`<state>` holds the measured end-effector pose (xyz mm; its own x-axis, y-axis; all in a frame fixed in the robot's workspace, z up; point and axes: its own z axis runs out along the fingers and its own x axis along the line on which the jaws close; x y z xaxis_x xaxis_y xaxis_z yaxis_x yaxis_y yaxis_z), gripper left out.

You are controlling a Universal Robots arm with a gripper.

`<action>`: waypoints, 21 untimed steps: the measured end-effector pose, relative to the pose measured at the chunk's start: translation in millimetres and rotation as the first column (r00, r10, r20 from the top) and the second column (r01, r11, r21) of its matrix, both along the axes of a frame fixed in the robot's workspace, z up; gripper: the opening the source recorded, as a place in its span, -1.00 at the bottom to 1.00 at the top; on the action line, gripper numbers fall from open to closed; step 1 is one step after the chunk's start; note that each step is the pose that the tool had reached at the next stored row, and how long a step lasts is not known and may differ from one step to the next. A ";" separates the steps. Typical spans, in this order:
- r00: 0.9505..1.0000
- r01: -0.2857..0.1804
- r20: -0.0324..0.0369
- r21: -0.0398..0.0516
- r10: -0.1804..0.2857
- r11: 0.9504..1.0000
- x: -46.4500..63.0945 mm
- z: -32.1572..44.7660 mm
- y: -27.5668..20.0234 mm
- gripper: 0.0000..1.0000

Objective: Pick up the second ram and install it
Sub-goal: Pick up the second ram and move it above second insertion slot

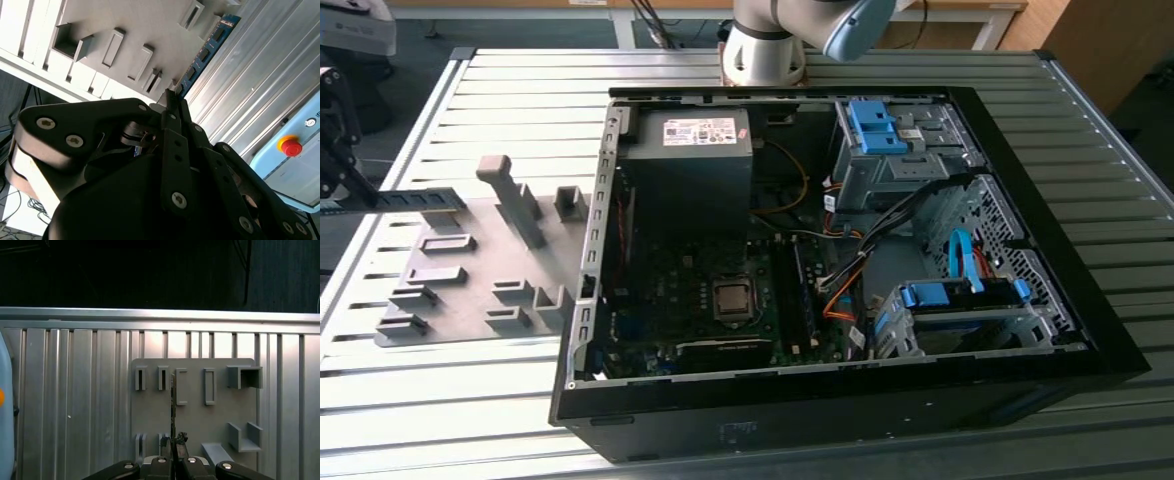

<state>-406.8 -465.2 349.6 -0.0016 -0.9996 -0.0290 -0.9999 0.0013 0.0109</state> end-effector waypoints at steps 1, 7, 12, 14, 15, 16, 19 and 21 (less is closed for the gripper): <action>1.000 0.000 0.000 0.000 0.000 1.000 0.0 0.9 0.0 -0.72; 1.000 0.000 0.000 0.000 0.000 1.000 0.0 6.5 0.0 -0.72; 1.000 0.000 0.000 0.000 0.000 1.000 0.0 11.4 0.0 -0.72; 1.000 0.000 0.000 0.000 0.000 1.000 0.0 13.4 0.0 -0.72; 1.000 0.000 0.000 0.000 0.000 1.000 0.0 14.5 0.0 -0.72; 1.000 0.000 0.000 0.000 0.000 1.000 0.1 15.6 0.1 -0.72; 1.000 0.000 0.000 0.000 0.000 1.000 0.0 18.2 0.1 -0.72; 1.000 0.000 0.000 0.000 0.000 1.000 0.0 20.2 0.1 -0.72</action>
